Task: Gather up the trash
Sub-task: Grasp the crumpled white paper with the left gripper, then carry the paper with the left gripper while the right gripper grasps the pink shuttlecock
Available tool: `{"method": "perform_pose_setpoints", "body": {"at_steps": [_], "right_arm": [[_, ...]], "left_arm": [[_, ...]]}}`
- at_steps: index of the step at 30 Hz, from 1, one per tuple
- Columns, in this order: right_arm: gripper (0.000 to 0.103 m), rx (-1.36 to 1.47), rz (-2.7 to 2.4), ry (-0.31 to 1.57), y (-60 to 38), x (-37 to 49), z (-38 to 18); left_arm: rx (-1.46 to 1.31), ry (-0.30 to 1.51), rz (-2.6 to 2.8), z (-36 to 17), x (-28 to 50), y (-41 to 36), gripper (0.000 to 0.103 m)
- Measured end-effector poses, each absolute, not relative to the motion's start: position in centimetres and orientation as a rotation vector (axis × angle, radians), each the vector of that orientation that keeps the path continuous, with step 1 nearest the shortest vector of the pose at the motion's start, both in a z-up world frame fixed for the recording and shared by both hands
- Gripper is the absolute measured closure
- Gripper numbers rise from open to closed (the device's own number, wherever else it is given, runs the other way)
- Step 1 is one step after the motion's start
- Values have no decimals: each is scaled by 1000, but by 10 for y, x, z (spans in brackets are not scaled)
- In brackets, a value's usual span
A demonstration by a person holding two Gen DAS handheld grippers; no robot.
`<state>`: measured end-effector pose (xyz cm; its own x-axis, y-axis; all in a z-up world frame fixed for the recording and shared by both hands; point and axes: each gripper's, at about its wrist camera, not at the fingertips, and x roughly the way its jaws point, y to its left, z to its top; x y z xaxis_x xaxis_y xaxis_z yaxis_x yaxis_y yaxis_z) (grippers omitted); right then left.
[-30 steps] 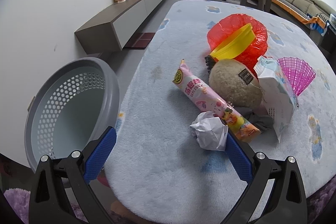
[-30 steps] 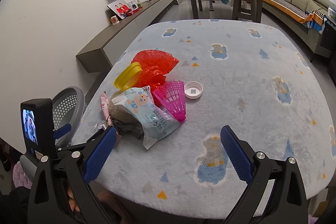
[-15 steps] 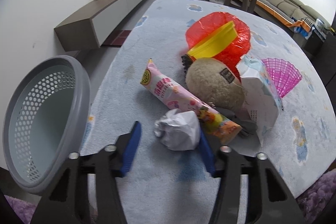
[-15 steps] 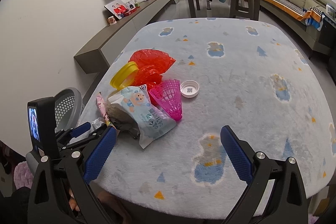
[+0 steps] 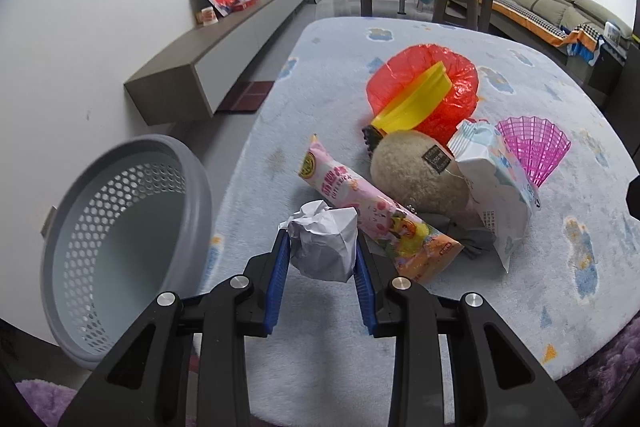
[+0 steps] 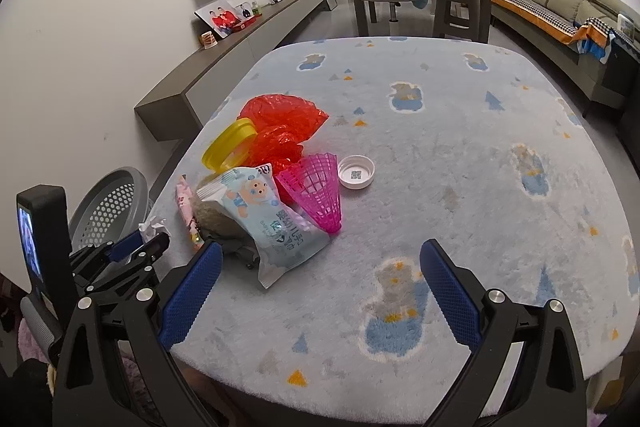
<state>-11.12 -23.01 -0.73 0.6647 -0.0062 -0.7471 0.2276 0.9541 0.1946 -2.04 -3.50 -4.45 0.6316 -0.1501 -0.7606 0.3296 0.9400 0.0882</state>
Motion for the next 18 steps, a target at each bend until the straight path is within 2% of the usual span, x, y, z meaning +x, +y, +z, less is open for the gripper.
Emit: {"method": "perform_pose_setpoints", "body": {"at_steps": [11, 18], "right_arm": [[8, 275, -164, 882, -234, -95, -22], [9, 176, -191, 921, -229, -70, -42]], "left_arm": [[227, 823, -263, -30, -22, -26, 72], [211, 826, -259, -27, -18, -22, 72]]}}
